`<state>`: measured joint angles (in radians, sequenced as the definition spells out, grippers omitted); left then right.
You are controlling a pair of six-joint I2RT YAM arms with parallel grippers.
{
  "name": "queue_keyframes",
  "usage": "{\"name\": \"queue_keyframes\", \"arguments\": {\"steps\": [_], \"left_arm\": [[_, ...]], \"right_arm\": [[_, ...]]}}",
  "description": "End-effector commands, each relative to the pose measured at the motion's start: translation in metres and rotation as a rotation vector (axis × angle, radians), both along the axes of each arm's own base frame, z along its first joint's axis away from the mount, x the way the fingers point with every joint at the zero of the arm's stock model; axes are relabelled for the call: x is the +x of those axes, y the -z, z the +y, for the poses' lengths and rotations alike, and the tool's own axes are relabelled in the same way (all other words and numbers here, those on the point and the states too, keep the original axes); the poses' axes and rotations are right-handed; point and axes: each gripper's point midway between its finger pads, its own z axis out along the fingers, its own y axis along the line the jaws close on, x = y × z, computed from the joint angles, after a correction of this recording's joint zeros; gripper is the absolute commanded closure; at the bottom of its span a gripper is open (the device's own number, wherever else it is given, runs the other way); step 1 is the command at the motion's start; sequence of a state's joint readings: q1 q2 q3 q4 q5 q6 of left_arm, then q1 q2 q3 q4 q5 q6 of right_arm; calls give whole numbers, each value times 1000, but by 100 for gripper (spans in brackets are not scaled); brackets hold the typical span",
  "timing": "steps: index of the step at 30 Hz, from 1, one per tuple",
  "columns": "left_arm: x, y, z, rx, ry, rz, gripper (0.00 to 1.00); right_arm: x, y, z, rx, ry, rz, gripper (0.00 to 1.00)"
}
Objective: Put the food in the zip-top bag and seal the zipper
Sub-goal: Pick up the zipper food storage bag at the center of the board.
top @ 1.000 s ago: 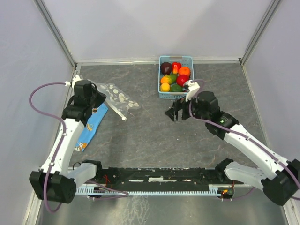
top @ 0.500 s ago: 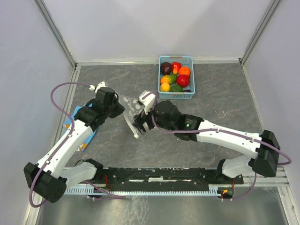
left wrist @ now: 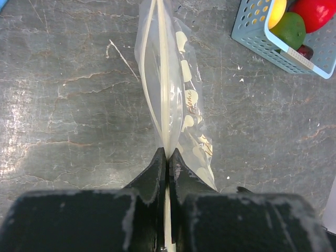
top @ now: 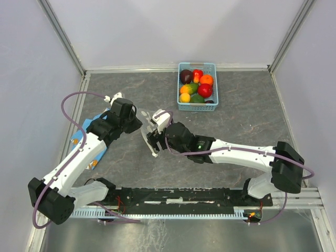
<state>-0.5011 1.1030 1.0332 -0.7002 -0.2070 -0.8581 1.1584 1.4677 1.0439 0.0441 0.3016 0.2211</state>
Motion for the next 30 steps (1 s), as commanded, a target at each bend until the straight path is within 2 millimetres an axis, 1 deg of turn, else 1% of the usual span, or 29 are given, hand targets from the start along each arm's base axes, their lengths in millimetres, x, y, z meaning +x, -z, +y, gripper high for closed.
{"name": "queue_keyframes", "arguments": {"steps": [1,4,8,9,11,14,16,18,19,26,29,30], "left_arm": [[9,-17,-11,-73,-28,-44,97],[9,-18,-16,-86,-16,-42,97],[9,-16,-22,-103,-8,-27,97],[9,-15,-22,-104,-9,-24,97],[10,-15,-24,-111,-4,-28,97],[9,-17,-27,-129,10,-38,96],[8,-20,-25,-127,5,-53,91],[7,-24,-20,-124,-6,-74,85],[6,-26,-18,-123,-10,-85,81],[-6,-43,-9,-164,-29,-139,54],[-15,-49,-5,-203,-41,-159,45],[-18,-49,-4,-214,-44,-164,44]], "right_arm": [[4,-13,16,100,17,-4,16],[6,-6,16,106,37,1,18],[7,5,14,98,49,10,31],[6,5,14,98,49,11,34],[6,7,13,86,46,13,45],[7,3,10,71,45,6,64],[6,-2,7,72,39,3,80],[6,-5,2,71,40,4,97],[6,-5,-1,76,44,9,98],[5,-16,-13,178,44,68,98],[8,-23,-18,243,54,96,98],[8,-25,-20,263,54,106,98]]}}
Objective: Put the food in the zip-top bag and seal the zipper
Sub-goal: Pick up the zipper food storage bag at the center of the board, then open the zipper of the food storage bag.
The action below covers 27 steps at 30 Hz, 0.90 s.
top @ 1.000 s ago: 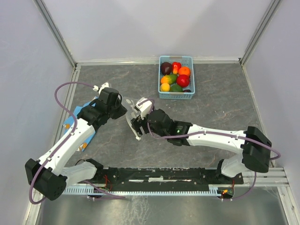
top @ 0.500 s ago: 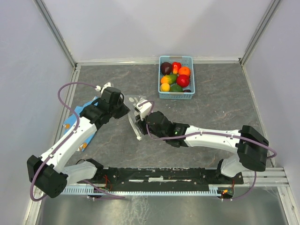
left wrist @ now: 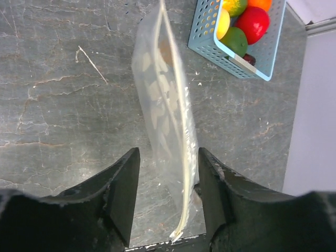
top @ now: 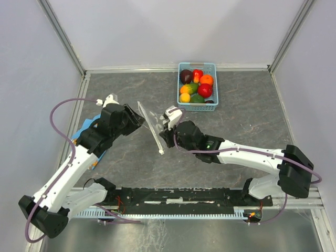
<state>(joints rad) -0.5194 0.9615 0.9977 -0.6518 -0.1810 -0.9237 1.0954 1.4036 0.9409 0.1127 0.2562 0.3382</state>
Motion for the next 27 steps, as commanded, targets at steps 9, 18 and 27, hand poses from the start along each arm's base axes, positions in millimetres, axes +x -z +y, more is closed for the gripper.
{"name": "queue_keyframes", "arguments": {"steps": [9,18,27], "left_arm": [[-10,-7,-5,-214,-31,-100,35],[18,4,-5,-206,-68,-53,35],[25,20,6,-181,-119,-28,46]], "right_arm": [[-8,-26,-8,228,-22,80,98],[-11,-21,-14,243,-10,93,98],[-10,-23,-11,250,-16,89,98]]}}
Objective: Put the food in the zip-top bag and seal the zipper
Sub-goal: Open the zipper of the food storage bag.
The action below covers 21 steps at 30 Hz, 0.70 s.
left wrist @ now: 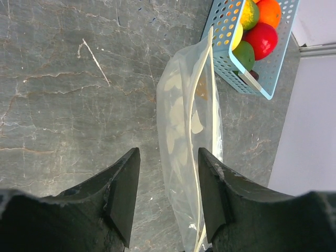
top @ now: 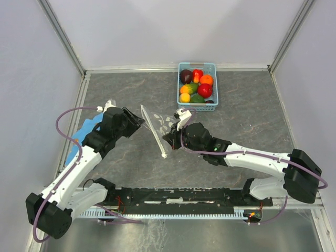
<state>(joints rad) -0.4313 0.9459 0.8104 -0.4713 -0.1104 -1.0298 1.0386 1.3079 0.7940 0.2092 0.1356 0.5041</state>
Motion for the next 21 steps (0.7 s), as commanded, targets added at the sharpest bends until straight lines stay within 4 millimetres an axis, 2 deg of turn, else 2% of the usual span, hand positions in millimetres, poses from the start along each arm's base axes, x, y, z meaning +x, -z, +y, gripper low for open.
{"name": "queue_keyframes", "arguments": {"steps": [1,11,21], "left_arm": [[13,-20,-1,-56,-29,-64,46],[24,-8,-18,-50,45,-37,49],[18,10,-37,-106,135,-12,71]], "right_arm": [[2,-30,5,88,-6,-44,98],[2,-26,9,76,-22,-36,98],[6,-26,14,64,-21,-28,98]]}}
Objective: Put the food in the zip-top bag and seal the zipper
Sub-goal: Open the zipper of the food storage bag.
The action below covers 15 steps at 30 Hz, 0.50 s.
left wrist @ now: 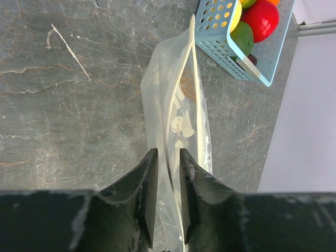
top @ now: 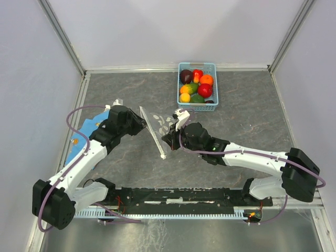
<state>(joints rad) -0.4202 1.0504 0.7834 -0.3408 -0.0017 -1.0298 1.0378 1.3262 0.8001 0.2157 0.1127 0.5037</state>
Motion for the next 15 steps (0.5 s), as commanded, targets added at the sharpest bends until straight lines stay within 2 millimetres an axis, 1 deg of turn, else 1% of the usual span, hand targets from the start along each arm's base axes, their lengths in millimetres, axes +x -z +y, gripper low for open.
{"name": "queue_keyframes", "arguments": {"steps": [1,3,5,6,7,9,10,11,13,15], "left_arm": [[5,-5,-16,-53,63,-33,75],[4,-3,-19,-49,77,-27,80],[5,-5,-21,-48,85,-31,89],[5,-7,-22,-46,91,-38,95],[6,-11,-22,-41,93,-47,97],[8,-22,-17,-15,82,-72,97],[9,-29,-14,6,74,-89,97],[11,-42,-9,28,60,-115,97],[13,-62,-3,81,53,-154,97],[11,-77,1,137,56,-170,97]], "right_arm": [[8,-30,9,69,8,-36,98],[10,-32,6,75,29,-34,98],[13,-34,1,77,65,-29,98],[15,-34,-2,70,83,-24,98],[15,-33,-5,58,97,-17,98],[15,-39,-10,50,108,-18,97],[15,-42,-11,44,104,-24,95],[14,-51,-11,49,98,-32,92],[12,-61,-12,46,89,-30,83],[10,-71,-14,37,88,-19,71]]}}
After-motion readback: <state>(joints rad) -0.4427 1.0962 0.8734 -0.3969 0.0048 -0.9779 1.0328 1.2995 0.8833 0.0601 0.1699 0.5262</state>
